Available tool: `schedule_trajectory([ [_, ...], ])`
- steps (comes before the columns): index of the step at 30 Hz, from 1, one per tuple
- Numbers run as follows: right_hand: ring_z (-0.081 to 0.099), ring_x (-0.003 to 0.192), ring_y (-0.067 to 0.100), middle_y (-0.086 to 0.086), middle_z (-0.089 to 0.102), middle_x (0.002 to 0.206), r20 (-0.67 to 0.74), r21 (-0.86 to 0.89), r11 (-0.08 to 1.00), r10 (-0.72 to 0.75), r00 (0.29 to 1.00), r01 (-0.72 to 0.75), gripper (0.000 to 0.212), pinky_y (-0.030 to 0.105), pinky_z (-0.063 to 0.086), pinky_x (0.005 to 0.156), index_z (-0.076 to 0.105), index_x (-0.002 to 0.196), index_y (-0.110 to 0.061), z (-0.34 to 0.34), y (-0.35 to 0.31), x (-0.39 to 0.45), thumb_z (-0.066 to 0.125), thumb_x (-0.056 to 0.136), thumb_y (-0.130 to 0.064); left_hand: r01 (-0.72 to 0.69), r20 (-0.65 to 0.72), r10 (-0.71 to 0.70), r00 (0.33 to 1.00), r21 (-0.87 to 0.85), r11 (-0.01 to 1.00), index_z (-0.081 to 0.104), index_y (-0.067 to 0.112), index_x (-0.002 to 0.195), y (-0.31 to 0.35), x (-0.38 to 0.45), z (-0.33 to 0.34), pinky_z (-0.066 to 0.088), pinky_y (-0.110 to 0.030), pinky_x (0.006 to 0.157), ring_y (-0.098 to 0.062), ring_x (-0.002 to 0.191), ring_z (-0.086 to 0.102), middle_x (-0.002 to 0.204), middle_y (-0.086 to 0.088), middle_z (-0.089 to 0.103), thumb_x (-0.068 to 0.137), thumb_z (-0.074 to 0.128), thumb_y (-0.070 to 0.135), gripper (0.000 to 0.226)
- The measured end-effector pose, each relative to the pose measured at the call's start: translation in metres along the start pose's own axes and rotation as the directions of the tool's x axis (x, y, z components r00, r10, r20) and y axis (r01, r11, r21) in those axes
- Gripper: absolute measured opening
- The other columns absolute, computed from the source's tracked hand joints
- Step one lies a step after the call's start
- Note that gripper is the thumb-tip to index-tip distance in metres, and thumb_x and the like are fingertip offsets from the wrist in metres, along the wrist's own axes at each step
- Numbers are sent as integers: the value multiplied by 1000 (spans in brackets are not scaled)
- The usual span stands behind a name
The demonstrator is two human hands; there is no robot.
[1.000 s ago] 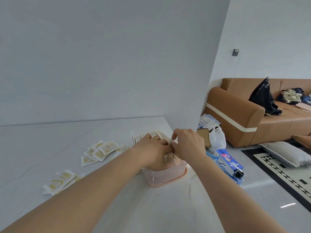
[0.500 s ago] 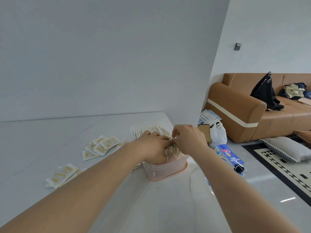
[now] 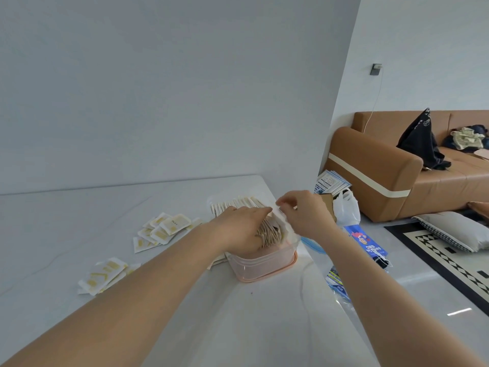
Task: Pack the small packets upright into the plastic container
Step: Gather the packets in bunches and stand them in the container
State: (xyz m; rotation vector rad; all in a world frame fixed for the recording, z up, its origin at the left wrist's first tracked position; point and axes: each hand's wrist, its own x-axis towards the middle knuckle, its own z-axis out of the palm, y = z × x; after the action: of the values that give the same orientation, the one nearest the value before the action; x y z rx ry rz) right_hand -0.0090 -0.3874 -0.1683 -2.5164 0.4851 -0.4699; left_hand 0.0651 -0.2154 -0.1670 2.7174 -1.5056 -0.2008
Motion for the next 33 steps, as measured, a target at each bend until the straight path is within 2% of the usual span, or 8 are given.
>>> schedule_trajectory([
  [2, 74, 73, 20, -5, 75, 85, 26, 80, 994, 69, 997, -71, 14, 39, 64, 72, 68, 104, -26, -7, 6, -3, 60, 96, -18, -25, -22, 26, 999, 39, 999, 24, 25, 161, 2, 1, 2, 29, -44, 117, -23, 150, 32, 167, 4, 29, 96, 50, 31, 71],
  [4, 75, 66, 23, 1, 76, 74, 79, 101, 988, 109, 991, -116, 14, 44, 66, 67, 73, 89, -16, -10, 9, -5, 60, 93, -16, -45, -66, 49, 997, 49, 998, 35, 26, 156, 6, 3, 4, 32, -43, 114, -21, 147, 34, 163, 6, 34, 97, 50, 35, 62],
  [7, 76, 64, 26, 4, 76, 70, 105, 201, 961, 170, 980, -188, 23, 47, 65, 64, 77, 78, -12, -6, 10, -7, 59, 91, -14, -4, -139, 4, 990, 1, 1000, 61, 25, 128, 17, 9, 4, 43, -42, 99, -24, 129, 51, 131, 3, 61, 94, 46, 49, 44],
  [10, 75, 63, 26, -1, 76, 71, 55, 241, 949, 196, 979, -204, 30, 44, 65, 60, 76, 75, -12, 3, 9, -11, 56, 96, -21, 59, -221, -43, 974, 68, 996, 69, 25, 104, 28, 17, 3, 44, -38, 84, -24, 111, 58, 106, 1, 67, 89, 48, 62, 45],
  [15, 69, 67, 33, 6, 72, 66, -51, 200, 966, 175, 983, -162, 35, 53, 61, 63, 74, 70, -12, 17, 15, -18, 53, 94, -27, 149, -349, -76, 934, 187, 971, 39, 24, 63, 46, 21, -1, 32, -36, 74, -26, 85, 59, 78, 2, 55, 91, 54, 60, 48],
  [21, 71, 68, 28, 2, 72, 66, -72, 199, 973, 133, 989, -116, 31, 52, 62, 65, 72, 70, -20, 20, 21, -20, 56, 96, -28, 190, -395, -78, 915, 252, 949, 29, 25, 63, 54, 25, 6, 29, -37, 73, -26, 86, 58, 74, 3, 55, 97, 51, 35, 42],
  [26, 72, 69, 25, 1, 73, 68, -63, 131, 985, 124, 990, -115, 32, 48, 63, 71, 73, 73, -21, 18, 21, -18, 57, 99, -29, 234, -365, -105, 925, 330, 914, 31, 26, 64, 58, 30, 5, 30, -38, 73, -24, 76, 46, 64, 5, 34, 96, 55, 29, 40],
  [33, 72, 70, 26, 2, 73, 69, -56, 126, 986, 115, 992, -108, 32, 46, 62, 74, 72, 73, -22, 20, 23, -16, 55, 99, -31, 238, -270, -151, 951, 328, 914, 36, 26, 70, 61, 29, -3, 31, -39, 80, -25, 95, 58, 68, 4, 36, 96, 55, 30, 33],
])
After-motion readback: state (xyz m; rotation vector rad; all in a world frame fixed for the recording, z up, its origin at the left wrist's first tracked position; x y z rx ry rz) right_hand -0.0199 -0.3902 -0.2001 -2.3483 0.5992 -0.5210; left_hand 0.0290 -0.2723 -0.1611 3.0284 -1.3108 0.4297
